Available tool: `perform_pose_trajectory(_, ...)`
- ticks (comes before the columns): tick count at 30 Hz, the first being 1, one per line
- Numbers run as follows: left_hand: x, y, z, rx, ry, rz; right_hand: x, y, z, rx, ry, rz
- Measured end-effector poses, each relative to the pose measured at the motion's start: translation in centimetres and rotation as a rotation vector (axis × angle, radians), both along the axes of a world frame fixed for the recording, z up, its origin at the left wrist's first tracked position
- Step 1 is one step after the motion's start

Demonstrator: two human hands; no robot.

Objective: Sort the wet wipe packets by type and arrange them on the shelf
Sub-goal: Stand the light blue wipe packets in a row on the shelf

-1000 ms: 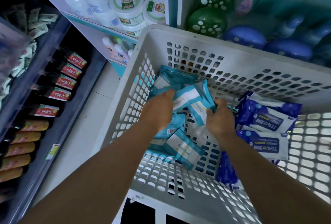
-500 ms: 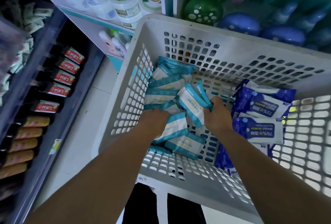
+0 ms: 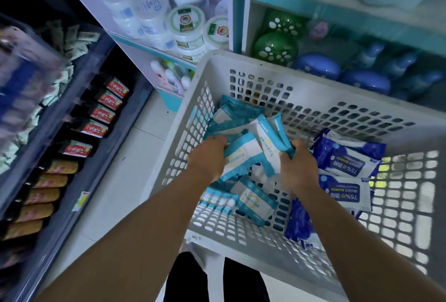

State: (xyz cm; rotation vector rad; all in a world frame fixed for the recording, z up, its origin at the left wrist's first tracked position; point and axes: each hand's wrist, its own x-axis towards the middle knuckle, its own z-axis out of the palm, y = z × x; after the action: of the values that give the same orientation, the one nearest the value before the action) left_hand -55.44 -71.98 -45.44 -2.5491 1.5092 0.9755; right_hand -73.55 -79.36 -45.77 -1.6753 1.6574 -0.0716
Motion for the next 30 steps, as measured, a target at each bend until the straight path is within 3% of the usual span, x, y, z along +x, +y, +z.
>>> perform_pose_trajectory(8,0.6,1.0,6.3,-0.062,-0.021,0.154,1.4,0.3,6.2,-0.077,-0.053,0.027)
perform_pose_trajectory(17,4.5,4.7,17.0,-0.340,-0.004,0.317,6.4,2.2,16.0,-0.270,-0.236,0.151)
perform_pose_trajectory(22,9.4,10.3,23.3,-0.529,-0.049,0.407,12.2,5.6,21.8,-0.417,-0.351,0.262)
perform_pose_trajectory(30,17.9,24.4,31.2,-0.717,-0.201,0.556,23.8,16.2,29.7,-0.462,-0.511,0.442)
